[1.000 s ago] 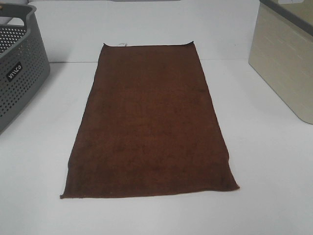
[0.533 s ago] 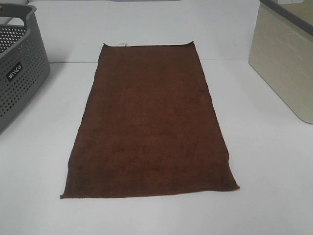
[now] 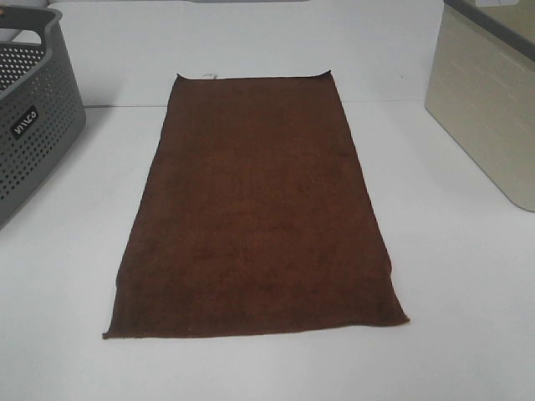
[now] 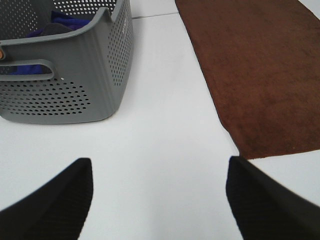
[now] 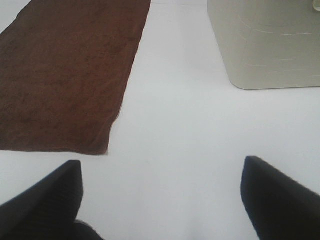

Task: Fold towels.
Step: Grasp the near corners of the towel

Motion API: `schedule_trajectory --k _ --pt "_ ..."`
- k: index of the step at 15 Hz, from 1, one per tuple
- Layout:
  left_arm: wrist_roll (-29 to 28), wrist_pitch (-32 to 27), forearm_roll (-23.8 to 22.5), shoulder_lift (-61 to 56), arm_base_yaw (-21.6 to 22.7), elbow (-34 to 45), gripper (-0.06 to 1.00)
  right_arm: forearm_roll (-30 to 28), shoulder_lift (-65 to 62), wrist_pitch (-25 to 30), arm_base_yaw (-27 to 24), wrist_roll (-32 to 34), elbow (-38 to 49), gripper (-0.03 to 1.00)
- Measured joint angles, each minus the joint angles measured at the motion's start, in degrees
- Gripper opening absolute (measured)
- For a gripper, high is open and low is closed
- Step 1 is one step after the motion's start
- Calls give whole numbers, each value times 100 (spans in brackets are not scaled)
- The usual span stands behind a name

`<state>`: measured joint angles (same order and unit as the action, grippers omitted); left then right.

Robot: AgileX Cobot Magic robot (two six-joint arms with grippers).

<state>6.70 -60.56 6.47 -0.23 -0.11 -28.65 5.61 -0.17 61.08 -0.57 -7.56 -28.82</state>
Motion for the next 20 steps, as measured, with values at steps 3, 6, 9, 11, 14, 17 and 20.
schedule_trajectory --k 3,6,9,11,14,17,20 --pt "0 0 6 0 0 0 71 0 0 0 0 6 0 81" --pt "-103 710 120 29 0 -92 71 0 92 -92 0 344 -11 81" --pt "-109 2103 539 567 0 46 71 0 653 -178 0 653 -97 79" --pt "-109 2693 968 1249 0 338 71 97 1266 -338 0 699 -126 78" --pt "-126 3048 1839 2200 0 493 71 636 2263 -630 0 756 -126 77" --pt "57 3054 3014 3736 0 498 71 1599 3621 -1163 0 407 -126 76" --pt "1106 3065 4137 5483 0 498 71 2590 5254 -1616 0 -665 -126 76"
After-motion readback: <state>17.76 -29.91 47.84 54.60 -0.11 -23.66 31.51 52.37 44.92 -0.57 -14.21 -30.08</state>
